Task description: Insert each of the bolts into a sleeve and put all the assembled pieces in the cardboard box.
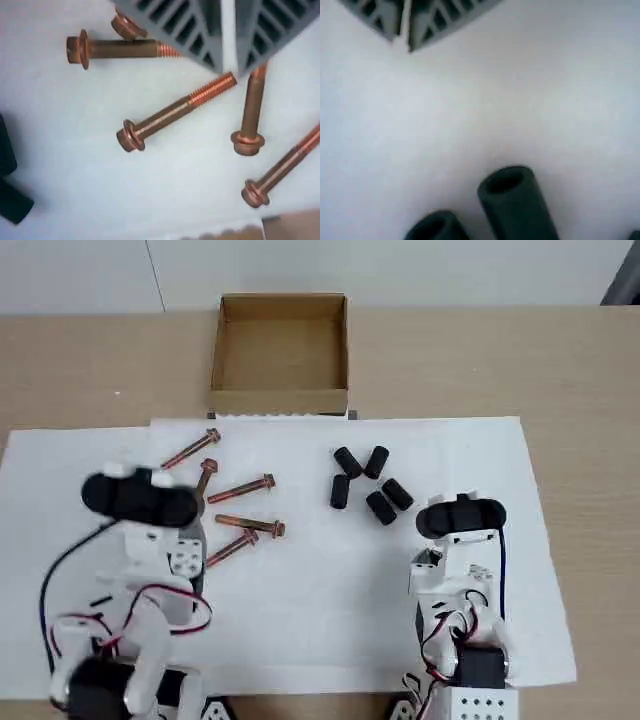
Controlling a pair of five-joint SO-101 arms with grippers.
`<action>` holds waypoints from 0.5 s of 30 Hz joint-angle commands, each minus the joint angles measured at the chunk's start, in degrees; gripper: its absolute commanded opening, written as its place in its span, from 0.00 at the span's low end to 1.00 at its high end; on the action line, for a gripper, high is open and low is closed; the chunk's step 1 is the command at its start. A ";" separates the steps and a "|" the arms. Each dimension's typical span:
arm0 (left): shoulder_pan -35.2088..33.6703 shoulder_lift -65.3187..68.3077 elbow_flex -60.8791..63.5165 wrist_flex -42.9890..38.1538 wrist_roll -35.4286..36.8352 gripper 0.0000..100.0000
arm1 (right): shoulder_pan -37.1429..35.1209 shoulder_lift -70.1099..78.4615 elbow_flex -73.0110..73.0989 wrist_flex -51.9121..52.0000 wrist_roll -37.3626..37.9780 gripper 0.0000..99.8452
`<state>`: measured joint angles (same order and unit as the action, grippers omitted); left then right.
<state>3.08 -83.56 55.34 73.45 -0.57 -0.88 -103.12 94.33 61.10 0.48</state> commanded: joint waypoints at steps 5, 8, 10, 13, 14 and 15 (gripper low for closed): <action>-0.35 20.40 -17.45 5.98 -0.35 0.01 | 0.31 -0.84 -0.18 -1.27 0.62 0.00; -0.35 23.74 -20.00 6.59 -0.35 0.01 | 0.31 -0.84 -0.18 -1.27 0.44 0.00; -0.35 24.53 -20.88 6.59 -0.26 0.01 | 0.31 -0.84 -0.18 -1.27 0.62 0.00; -0.35 24.79 -20.79 6.59 -0.26 0.01 | 0.31 -0.84 -0.18 -1.27 0.62 0.00; -0.35 24.88 -20.62 6.59 -0.26 0.01 | 0.31 -0.84 -0.18 -1.27 0.53 0.00; -0.35 24.88 -20.53 6.33 -0.26 0.01 | 0.31 -0.84 -0.18 -1.27 0.35 0.00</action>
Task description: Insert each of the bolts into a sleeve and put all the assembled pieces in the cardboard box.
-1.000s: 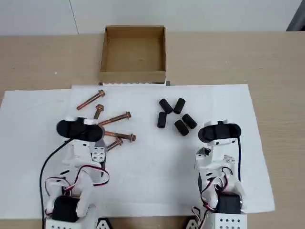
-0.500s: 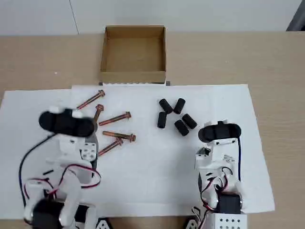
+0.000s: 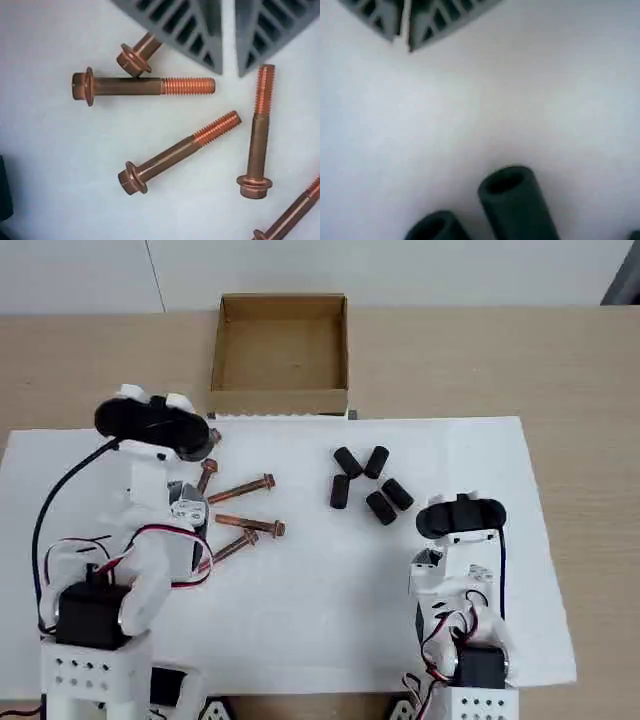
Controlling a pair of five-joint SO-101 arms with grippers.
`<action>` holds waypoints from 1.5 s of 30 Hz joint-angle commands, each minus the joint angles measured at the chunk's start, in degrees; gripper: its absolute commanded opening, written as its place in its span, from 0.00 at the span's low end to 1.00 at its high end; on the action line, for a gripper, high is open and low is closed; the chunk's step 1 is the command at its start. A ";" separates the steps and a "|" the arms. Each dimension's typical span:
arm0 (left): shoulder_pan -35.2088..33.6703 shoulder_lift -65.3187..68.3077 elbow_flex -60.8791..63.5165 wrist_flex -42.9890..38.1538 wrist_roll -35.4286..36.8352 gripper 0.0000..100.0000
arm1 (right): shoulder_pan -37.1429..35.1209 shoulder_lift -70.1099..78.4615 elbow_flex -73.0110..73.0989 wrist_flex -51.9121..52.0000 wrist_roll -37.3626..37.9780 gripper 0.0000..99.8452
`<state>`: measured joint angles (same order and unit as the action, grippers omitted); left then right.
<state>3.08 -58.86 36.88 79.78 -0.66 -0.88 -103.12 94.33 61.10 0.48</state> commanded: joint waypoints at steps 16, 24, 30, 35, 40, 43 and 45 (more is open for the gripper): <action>-0.35 13.71 -4.18 -3.43 -0.18 0.01 | 0.31 0.75 -19.08 8.31 4.48 0.00; -0.35 17.49 -4.79 -3.25 -0.26 0.01 | 0.31 22.46 -34.11 11.65 4.22 0.00; -0.35 21.54 -4.88 -3.25 -0.53 0.01 | 0.31 48.92 -54.51 18.42 4.48 0.00; -3.96 25.58 -5.41 -3.52 -0.79 0.01 | 0.31 70.46 -75.69 30.37 4.57 0.00; -10.46 29.36 -6.46 -4.57 -4.04 0.01 | -0.40 85.58 -93.01 36.26 12.84 0.00; -12.40 31.65 -6.11 -4.22 -4.22 0.01 | -3.56 89.71 -97.23 36.18 18.99 0.00; -12.57 33.58 -5.58 -4.22 -4.22 0.01 | -7.16 91.47 -97.85 36.00 21.45 0.00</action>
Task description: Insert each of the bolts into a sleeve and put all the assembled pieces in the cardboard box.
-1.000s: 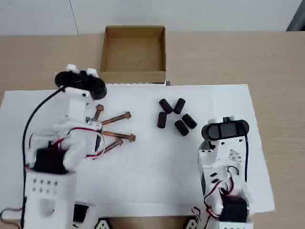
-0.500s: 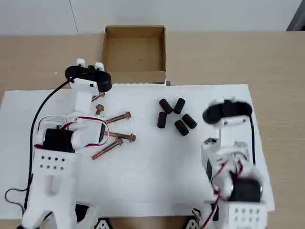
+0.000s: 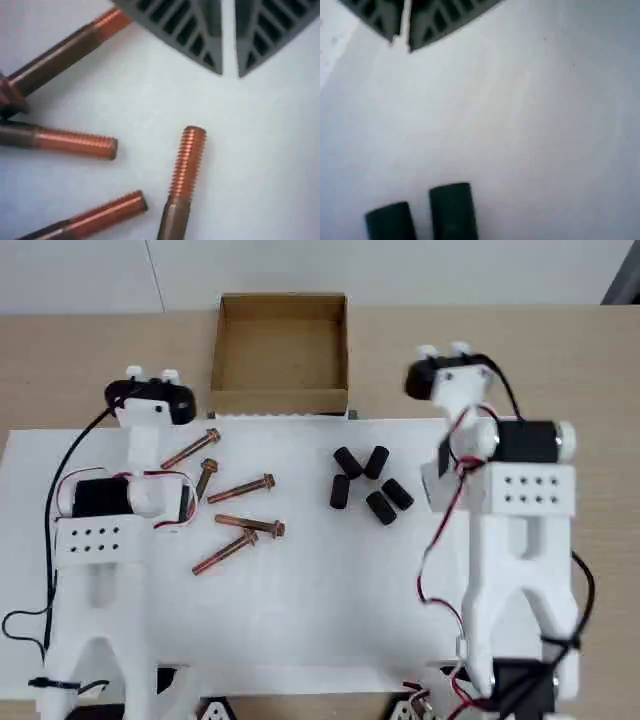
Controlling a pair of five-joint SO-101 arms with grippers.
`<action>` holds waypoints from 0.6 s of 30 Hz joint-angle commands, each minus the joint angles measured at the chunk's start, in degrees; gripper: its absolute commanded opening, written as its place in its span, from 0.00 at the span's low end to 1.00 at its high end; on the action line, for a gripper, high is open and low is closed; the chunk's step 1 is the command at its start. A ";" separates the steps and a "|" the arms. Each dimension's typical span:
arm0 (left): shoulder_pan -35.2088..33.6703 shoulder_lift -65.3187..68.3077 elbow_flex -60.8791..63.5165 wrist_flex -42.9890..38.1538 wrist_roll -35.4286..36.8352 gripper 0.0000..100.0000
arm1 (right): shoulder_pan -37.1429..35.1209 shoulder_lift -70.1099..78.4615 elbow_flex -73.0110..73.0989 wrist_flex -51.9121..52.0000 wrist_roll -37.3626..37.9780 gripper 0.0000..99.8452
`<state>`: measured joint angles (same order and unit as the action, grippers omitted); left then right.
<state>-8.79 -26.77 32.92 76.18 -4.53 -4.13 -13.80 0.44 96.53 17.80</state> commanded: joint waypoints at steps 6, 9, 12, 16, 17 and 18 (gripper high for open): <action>-0.35 6.59 -1.19 -1.05 -0.09 0.01 | -12.44 8.22 -3.96 0.57 4.22 0.02; -0.35 7.56 -1.27 -1.05 -0.09 0.01 | -13.41 12.00 -4.13 -0.04 4.22 0.09; -0.26 8.00 -1.27 -1.05 -0.18 0.01 | -13.41 15.60 -4.22 -2.33 4.22 0.11; -0.26 7.91 -1.36 -1.05 -0.35 0.01 | -13.49 19.12 -4.22 -5.93 4.40 0.11; -0.26 8.00 -1.36 -1.05 -0.35 0.01 | -13.49 19.74 -4.22 -6.73 4.48 0.11; -0.26 8.09 -1.36 -1.05 -0.35 0.01 | -13.49 20.35 -4.22 -7.43 4.48 0.11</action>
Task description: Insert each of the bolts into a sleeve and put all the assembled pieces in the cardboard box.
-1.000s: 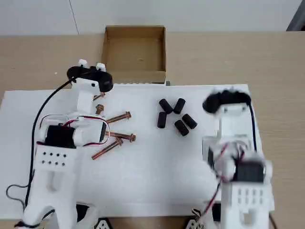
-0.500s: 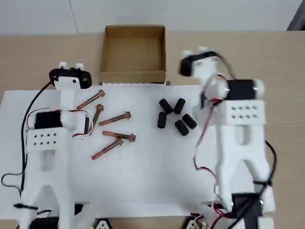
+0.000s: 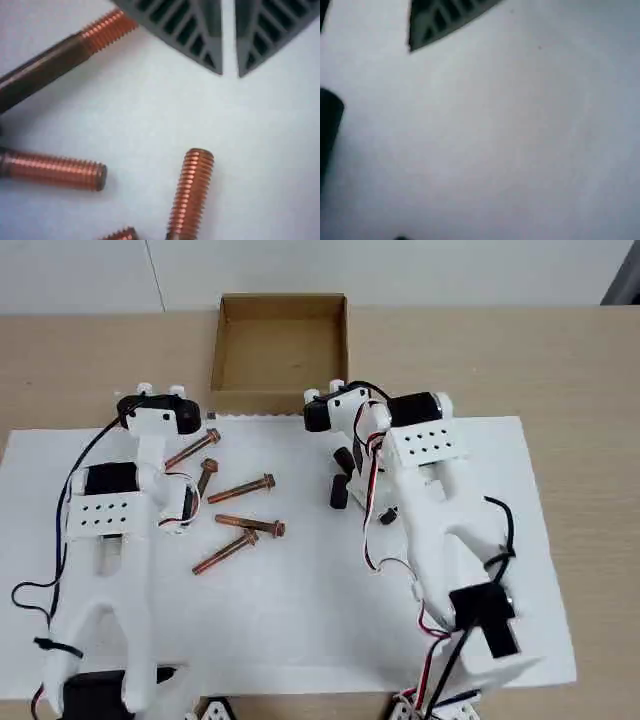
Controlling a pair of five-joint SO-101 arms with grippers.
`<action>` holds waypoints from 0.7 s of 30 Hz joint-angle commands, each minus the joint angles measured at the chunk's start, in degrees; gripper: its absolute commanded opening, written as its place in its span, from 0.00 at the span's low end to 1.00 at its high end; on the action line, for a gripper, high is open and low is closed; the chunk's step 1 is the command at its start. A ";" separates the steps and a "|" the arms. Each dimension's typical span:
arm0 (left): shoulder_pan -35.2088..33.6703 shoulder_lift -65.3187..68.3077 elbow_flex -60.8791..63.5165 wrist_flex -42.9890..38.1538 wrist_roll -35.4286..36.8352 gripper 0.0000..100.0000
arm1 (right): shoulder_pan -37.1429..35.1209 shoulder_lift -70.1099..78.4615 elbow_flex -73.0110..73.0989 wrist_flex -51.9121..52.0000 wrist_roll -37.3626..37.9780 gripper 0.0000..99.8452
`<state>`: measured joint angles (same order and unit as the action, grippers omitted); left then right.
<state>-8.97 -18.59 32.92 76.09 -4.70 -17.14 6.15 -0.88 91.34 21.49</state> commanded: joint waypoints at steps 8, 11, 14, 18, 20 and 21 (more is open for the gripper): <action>-0.09 0.00 -1.01 -2.02 -0.26 0.01 | -0.22 5.05 -2.90 -6.81 2.46 0.11; -0.09 0.00 -1.01 -2.11 -0.26 0.01 | -0.13 6.64 -2.90 -8.31 2.55 0.11; -0.09 0.00 -1.01 -2.20 -0.26 0.01 | 0.48 7.78 -2.90 -9.01 2.81 0.11; -0.09 0.00 -1.01 -2.20 -0.18 0.01 | 1.71 9.10 -2.90 -9.36 2.81 0.11; -0.09 0.00 -0.92 -2.20 -0.09 0.01 | 2.51 9.89 -2.90 -9.89 2.90 0.11; -0.09 0.00 -0.92 -2.20 -0.09 0.01 | 2.68 10.33 -2.90 -10.42 2.90 0.11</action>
<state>-8.97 -18.42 32.92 74.95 -4.53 -15.47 16.35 -1.49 82.20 23.69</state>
